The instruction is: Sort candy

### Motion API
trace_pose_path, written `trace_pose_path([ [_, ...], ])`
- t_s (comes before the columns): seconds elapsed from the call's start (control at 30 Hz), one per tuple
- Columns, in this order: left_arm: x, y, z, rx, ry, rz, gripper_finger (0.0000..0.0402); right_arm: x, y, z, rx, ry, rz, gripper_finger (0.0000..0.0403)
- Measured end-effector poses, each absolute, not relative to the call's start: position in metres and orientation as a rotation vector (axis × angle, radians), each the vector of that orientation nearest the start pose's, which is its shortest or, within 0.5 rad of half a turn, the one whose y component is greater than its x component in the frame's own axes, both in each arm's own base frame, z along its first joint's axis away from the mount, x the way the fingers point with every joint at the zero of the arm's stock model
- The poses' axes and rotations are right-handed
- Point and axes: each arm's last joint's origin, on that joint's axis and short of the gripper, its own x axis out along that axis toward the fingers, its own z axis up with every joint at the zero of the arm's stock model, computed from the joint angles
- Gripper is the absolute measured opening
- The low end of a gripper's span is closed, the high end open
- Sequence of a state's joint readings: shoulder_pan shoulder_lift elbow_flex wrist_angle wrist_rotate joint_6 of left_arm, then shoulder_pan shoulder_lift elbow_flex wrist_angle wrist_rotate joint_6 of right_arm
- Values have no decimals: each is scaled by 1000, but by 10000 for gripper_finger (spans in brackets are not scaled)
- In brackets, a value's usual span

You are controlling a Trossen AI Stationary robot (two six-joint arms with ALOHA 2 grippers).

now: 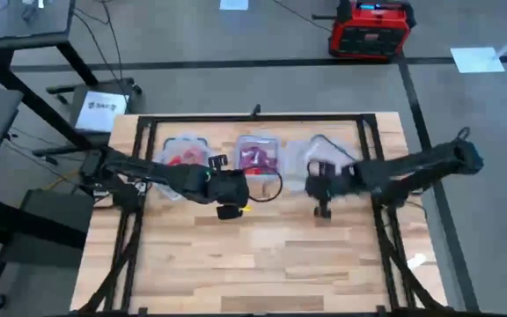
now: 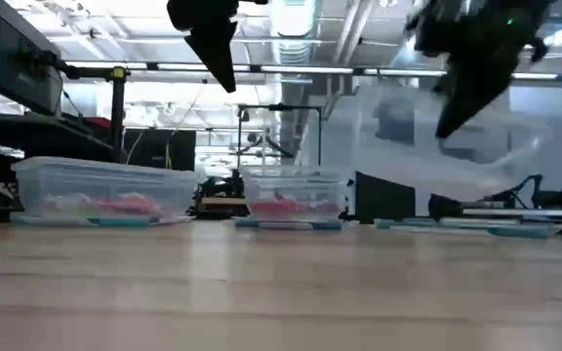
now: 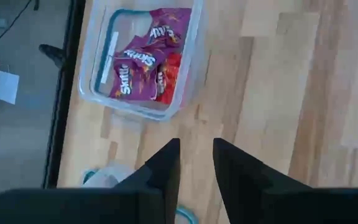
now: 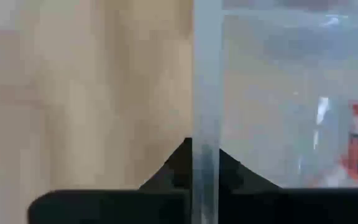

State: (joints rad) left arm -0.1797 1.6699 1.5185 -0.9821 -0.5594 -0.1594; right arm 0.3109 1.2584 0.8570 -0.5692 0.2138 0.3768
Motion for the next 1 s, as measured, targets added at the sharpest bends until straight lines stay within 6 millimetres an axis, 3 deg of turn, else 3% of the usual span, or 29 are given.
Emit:
trace_pose_path([
  [0.1, 334, -45, 305, 272, 1028, 418, 82, 243, 108, 224, 147, 872, 19, 0],
  [0.2, 334, -45, 305, 278, 1031, 415, 82, 253, 136, 206, 183, 850, 71, 0],
  [0.33, 334, -45, 305, 277, 1030, 415, 82, 263, 155, 187, 193, 847, 85, 1],
  [0.43, 334, -45, 305, 275, 1030, 416, 82, 268, 159, 187, 195, 877, 87, 13],
  [0.57, 334, -45, 305, 275, 1029, 416, 82, 269, 157, 209, 136, 917, 83, 57],
  [0.7, 334, -45, 305, 276, 1032, 416, 82, 258, 146, 241, 3, 980, 41, 110],
  [0.87, 329, -44, 302, 290, 1084, 421, 82, 218, 110, 268, -216, 1197, -196, 160],
  [1.0, 324, -44, 301, 292, 1131, 432, 82, 194, 77, 267, -348, 1394, -351, 174],
])
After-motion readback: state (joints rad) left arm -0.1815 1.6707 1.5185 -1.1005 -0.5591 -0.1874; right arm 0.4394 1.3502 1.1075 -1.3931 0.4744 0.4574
